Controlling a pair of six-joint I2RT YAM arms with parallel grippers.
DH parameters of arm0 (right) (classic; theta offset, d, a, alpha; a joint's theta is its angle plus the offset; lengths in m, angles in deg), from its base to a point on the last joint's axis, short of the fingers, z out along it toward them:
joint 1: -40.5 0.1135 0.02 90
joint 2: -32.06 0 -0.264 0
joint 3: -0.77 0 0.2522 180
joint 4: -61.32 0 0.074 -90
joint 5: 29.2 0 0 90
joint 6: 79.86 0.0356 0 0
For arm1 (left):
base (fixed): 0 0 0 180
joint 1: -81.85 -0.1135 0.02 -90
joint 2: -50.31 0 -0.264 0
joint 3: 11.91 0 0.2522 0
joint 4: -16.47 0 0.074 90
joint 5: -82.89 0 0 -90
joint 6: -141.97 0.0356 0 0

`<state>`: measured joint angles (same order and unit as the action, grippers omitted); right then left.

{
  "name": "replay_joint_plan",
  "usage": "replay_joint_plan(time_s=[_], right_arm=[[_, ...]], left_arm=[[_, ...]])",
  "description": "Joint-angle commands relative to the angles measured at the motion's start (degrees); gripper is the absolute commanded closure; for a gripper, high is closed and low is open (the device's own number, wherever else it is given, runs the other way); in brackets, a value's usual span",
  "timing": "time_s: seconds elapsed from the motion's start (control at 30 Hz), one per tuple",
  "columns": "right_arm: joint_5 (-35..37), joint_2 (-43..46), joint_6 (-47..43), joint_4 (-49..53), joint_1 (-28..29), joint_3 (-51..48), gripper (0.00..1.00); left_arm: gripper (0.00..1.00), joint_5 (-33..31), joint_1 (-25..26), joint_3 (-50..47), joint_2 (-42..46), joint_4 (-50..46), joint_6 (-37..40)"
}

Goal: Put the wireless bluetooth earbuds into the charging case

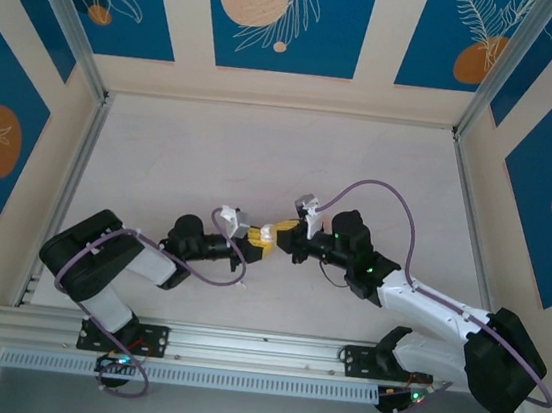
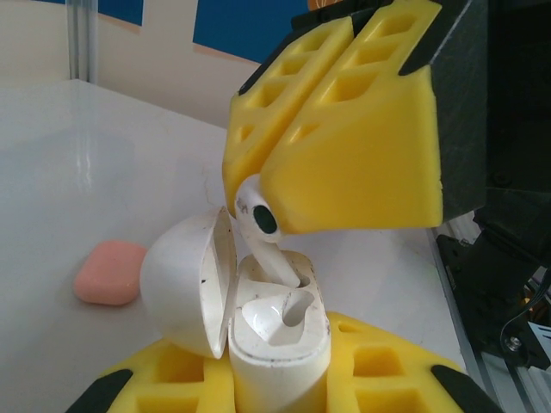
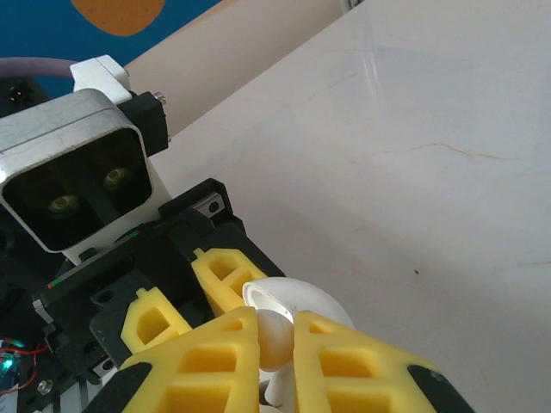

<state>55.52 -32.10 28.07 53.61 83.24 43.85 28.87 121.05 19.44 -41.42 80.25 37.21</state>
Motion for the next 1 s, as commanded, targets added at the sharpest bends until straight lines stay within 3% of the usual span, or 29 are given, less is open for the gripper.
replay_joint_plan(time_s=[0.0, 0.7, 0.97], right_arm=[[0.54, -0.27, -0.92, -1.33, 0.59, 0.09, 0.87], [-4.94, 2.55, -0.3, 1.26, 0.86, -2.41, 0.87], [-8.29, 2.75, -0.79, 1.77, 0.11, -2.87, 0.82]], left_arm=[[0.81, 0.72, 0.24, 0.87, 1.74, 3.06, -1.18], [0.8, -0.65, 0.26, -0.26, 4.14, 3.06, 2.33], [0.8, 0.26, 0.26, -0.88, 5.57, 3.06, 5.57]])
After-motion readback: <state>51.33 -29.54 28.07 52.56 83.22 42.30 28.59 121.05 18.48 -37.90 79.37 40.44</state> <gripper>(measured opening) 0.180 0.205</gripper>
